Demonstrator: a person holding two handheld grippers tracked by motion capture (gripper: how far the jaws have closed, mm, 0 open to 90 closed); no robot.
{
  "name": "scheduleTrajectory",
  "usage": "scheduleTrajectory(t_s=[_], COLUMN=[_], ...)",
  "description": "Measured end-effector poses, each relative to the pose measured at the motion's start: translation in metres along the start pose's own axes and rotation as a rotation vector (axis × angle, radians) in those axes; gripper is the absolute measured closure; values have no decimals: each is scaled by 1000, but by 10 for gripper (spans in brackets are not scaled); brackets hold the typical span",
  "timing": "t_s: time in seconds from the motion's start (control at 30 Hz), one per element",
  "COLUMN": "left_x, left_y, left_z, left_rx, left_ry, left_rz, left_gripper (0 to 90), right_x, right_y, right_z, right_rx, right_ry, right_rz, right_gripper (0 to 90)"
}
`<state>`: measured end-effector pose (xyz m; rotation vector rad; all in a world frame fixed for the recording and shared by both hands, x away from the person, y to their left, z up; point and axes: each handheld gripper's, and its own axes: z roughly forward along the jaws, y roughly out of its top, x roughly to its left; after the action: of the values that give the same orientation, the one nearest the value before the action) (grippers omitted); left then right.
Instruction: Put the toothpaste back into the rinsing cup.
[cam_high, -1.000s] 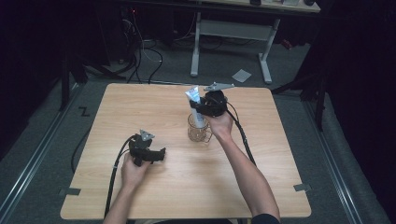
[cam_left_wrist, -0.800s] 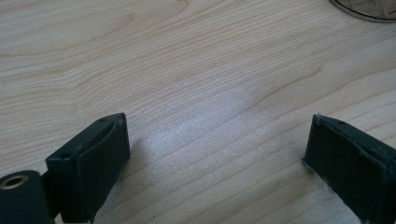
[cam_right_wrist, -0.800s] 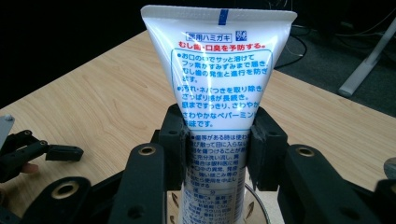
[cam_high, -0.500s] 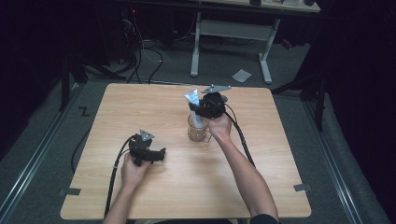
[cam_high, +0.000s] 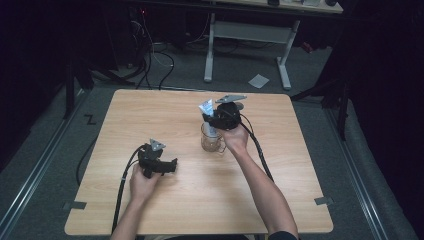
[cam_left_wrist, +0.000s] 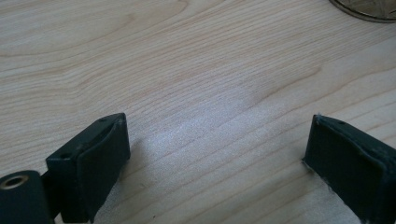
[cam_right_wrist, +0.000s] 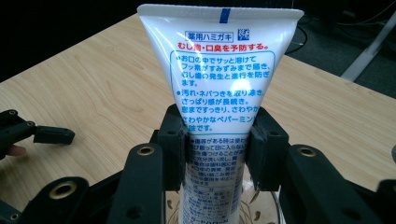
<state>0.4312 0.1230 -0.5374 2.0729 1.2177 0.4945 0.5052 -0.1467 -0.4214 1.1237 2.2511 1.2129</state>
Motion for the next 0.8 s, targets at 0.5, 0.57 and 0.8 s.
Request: scheduleTrajectory(t_s=[0.5,0.57,0.8], left_x=[0,0,0], left_y=[0,0,0], left_z=[0,0,0], left_rx=[0,0,0], left_ry=[0,0,0], left_rz=[-1,-1,0], left_gripper=[68,68,68], right_x=[-1,0,2], right_y=[-12,-13,-16], right_z=[4,4,6], right_rx=[27,31,44], right_ry=[-7,-7,-10], right_rz=[0,-3,-25], right_gripper=[617,616,609])
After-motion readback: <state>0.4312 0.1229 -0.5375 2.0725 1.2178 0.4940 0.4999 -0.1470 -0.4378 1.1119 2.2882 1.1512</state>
